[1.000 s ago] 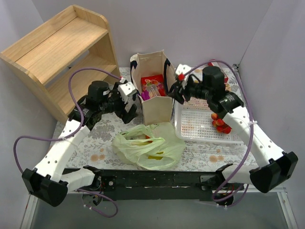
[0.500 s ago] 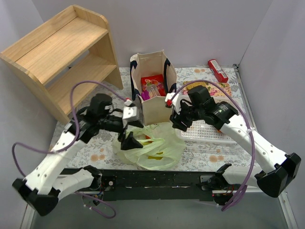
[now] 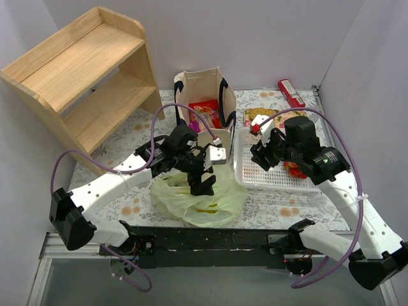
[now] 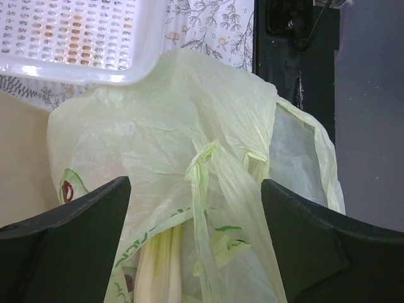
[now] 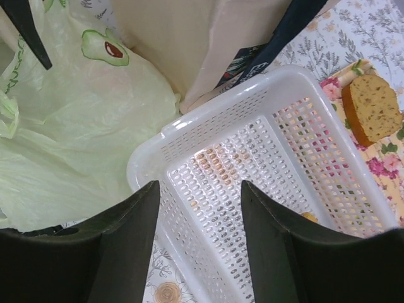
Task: Untie the knot of the grocery bags and take out the mixed food
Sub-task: Pick up the fake vegetable from the takeout bag.
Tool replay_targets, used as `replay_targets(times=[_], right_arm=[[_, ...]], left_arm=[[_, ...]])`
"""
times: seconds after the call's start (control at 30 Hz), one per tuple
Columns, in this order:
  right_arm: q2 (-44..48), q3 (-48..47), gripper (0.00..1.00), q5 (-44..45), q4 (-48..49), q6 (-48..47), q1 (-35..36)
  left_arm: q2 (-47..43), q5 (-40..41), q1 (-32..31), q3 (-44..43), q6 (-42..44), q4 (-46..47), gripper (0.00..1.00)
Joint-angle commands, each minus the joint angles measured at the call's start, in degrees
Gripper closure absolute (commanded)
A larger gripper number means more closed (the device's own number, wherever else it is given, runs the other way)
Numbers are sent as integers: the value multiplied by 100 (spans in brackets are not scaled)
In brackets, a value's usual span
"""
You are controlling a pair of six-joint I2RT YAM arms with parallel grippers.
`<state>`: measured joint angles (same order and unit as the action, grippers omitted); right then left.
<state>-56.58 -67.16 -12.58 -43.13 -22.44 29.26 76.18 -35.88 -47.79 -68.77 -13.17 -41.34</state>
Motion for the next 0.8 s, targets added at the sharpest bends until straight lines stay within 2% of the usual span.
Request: replay_targets(times=[0.0,0.1,0.33,0.57,0.6,0.67,0.7,0.77], right_arm=[[6,229,38,-280,262,82,19],[-29,370,38,-473,305,90,10],[-213,264,38,-939,499,380,19],[-38,387,39,-852,622,196,19],[-29,396,39,-852,605,152,19],[-64,335,39,-887,535,47,45],[-99,291,39,-904,508,3,71],[-247,108,39,-965,438,-137,159]], left_arm=[[142,-67,-29,-435,235,-443,17],[379,-578,-46,-663,508,-1331,16],[915,-324,-134,-892,526,-1307,19],[1180,63,-134,-1068,833,-1262,42],[1171,81,-134,-1112,894,-1419,49],[1066,133,-134,-1287,1131,-1639,55],[987,282,-134,-1357,1193,-1840,66],[698,476,-143,-1533,1464,-2043,77]])
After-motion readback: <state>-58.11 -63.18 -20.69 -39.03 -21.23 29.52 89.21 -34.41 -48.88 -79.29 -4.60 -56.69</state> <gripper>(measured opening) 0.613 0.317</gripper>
